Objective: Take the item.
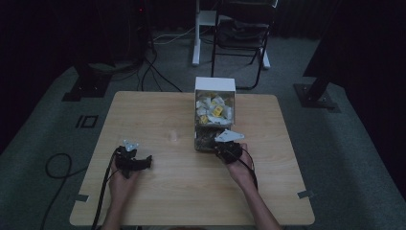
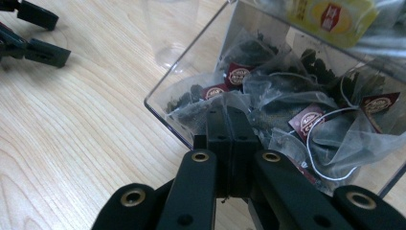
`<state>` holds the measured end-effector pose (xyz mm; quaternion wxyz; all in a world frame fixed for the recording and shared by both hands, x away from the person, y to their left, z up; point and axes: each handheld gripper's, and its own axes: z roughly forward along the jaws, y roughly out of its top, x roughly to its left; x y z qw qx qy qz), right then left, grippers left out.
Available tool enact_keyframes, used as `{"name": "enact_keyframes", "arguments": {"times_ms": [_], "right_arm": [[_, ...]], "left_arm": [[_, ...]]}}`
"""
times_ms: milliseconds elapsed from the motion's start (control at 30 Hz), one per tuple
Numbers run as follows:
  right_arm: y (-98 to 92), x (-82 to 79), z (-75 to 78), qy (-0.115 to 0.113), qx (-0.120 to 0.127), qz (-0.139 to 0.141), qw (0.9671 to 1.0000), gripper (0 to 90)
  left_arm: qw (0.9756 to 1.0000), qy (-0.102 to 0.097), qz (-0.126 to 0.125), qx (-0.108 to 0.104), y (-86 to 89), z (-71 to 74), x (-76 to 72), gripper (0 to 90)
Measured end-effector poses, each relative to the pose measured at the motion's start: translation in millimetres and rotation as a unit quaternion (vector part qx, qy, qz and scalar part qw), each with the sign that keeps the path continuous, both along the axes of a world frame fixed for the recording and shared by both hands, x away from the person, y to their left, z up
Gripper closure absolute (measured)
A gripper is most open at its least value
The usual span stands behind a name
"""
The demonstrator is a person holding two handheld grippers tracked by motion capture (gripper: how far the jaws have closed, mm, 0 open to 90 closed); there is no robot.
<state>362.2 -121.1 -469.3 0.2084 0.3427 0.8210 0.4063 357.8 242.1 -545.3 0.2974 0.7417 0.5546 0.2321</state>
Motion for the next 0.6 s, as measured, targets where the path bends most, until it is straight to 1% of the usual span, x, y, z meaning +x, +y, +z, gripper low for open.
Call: {"name": "enact_keyframes", "arguments": {"times_ms": [200, 600], "right_arm": [[1.2, -2.5, 6.4, -0.007, 0.006, 0.000, 1.0000, 90.0], [5.7, -9.3, 17.5, -0.022, 0.007, 0.011, 0.9997, 90.0]], "left_arm": [[1.0000, 0.000, 0.000, 0.000, 0.0, 0.0, 0.0, 9.7], [1.0000, 0.000, 0.000, 0.000, 0.0, 0.0, 0.0, 9.7]]}}
